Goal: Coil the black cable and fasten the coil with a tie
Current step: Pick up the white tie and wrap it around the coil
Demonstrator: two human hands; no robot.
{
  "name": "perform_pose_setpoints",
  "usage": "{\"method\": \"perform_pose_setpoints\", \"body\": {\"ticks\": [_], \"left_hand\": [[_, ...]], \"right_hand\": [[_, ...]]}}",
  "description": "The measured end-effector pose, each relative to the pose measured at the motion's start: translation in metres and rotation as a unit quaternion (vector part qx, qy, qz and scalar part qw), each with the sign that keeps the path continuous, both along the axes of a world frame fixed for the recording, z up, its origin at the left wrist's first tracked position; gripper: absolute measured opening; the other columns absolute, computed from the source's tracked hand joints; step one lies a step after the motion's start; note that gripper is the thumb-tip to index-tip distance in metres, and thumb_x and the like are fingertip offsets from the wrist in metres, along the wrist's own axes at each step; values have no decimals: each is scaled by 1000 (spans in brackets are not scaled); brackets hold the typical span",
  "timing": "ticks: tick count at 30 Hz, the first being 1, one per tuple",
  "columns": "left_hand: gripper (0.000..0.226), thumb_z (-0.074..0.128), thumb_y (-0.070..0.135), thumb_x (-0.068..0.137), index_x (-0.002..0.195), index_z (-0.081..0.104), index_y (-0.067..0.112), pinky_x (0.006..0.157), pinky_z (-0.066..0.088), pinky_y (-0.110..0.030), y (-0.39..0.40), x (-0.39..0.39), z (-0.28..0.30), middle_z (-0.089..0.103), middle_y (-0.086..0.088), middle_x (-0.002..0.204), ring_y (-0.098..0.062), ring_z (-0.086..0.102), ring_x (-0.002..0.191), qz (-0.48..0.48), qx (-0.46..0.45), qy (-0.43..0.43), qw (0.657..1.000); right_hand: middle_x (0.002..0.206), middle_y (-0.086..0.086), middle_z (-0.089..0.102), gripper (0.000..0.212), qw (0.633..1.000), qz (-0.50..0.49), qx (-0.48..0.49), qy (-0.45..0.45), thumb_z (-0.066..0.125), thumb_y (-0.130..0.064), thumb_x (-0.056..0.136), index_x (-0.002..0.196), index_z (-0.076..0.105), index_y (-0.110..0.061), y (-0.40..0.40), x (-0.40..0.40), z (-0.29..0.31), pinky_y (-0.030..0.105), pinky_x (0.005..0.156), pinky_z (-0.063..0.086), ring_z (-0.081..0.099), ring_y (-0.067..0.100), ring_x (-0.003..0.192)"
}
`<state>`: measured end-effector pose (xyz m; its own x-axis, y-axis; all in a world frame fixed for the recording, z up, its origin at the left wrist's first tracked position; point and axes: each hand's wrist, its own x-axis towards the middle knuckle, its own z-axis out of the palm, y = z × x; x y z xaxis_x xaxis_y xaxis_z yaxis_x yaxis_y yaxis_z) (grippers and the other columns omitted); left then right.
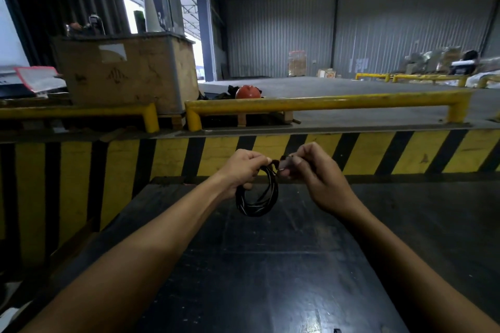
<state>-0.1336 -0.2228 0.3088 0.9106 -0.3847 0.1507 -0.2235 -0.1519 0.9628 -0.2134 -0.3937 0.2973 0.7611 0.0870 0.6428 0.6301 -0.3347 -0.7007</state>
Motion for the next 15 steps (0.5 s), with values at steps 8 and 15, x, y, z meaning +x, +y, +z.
{"method": "perform_pose_setpoints", "body": {"ticks": [8,15], "left_hand": [[13,55,23,91,88,55,10,31,23,-19,-5,-1,-6,37,2,53,-7,30,36,101,-137,11,985],[14,56,22,90,81,54,12,33,24,-19,-9,-3,-2,38,10,41,-6,32,36,151,-172,11,974]], "right_hand": [[96,10,68,15,987,61,144,38,50,-9,93,106,56,-4,-7,-10,12,16,69,54,70,12,85],[94,3,71,11,989,101,22,109,62,-8,85,96,65,-8,1,-12,11,15,71,54,69,9,85]]}}
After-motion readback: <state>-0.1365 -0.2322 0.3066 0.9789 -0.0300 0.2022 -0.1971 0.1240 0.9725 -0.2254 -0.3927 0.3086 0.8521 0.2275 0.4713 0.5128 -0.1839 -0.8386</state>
